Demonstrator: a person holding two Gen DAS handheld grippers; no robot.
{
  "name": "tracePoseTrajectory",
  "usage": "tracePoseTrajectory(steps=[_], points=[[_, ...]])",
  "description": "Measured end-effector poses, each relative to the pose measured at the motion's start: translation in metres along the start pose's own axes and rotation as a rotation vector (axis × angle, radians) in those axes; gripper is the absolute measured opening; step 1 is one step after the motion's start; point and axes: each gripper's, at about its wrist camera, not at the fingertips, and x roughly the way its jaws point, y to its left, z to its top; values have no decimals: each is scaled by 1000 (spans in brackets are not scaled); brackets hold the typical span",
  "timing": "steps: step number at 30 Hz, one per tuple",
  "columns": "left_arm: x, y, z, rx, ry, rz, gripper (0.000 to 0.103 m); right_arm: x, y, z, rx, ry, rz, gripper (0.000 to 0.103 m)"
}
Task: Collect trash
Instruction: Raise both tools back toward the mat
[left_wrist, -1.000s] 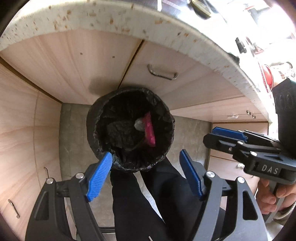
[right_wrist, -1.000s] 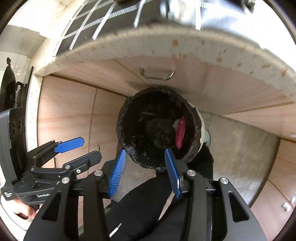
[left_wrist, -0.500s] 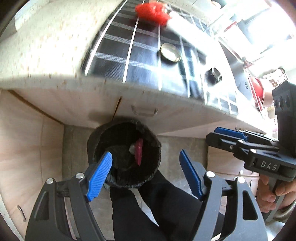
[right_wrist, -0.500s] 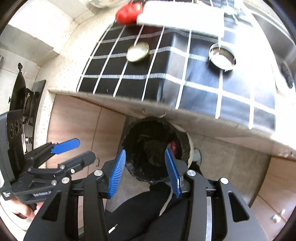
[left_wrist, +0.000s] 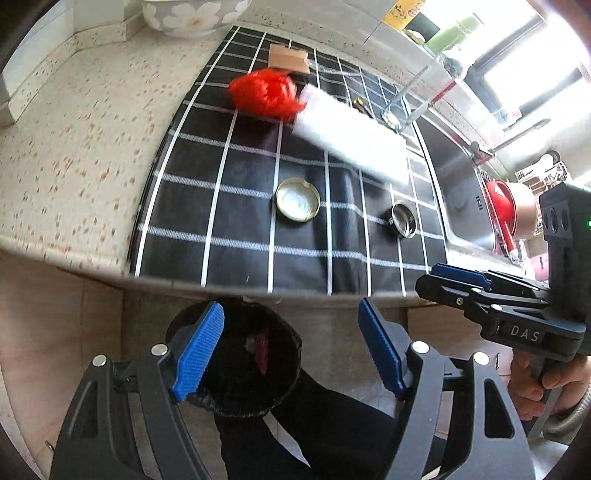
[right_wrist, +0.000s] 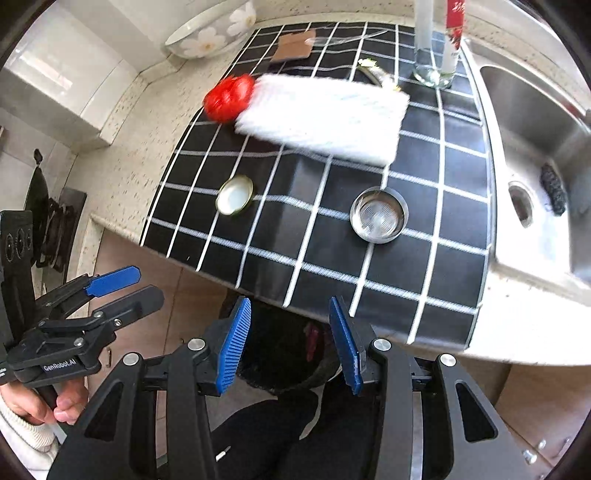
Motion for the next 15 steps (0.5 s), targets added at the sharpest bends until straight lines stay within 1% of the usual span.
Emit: tracePoseTrajectory(steps=[5, 6, 7, 9, 13, 15], points=[[9, -10, 17, 5, -3, -9, 74, -2, -17, 15, 4, -1, -12, 43], [11, -11, 19, 4, -2, -9, 75, -3, -20, 17, 4, 1, -16, 46], [14, -13, 22, 3, -1, -8, 78, -2, -25, 21, 5, 3, -22, 49], [18, -15, 28, 4, -2, 4, 82, -1, -29, 26, 0, 7, -35, 49], [29, -23, 39, 46, -7, 54, 82, 3, -41, 40, -14, 15, -56, 50], [35, -24, 45, 47, -6, 62, 82, 7, -45, 45, -24, 24, -58, 51]])
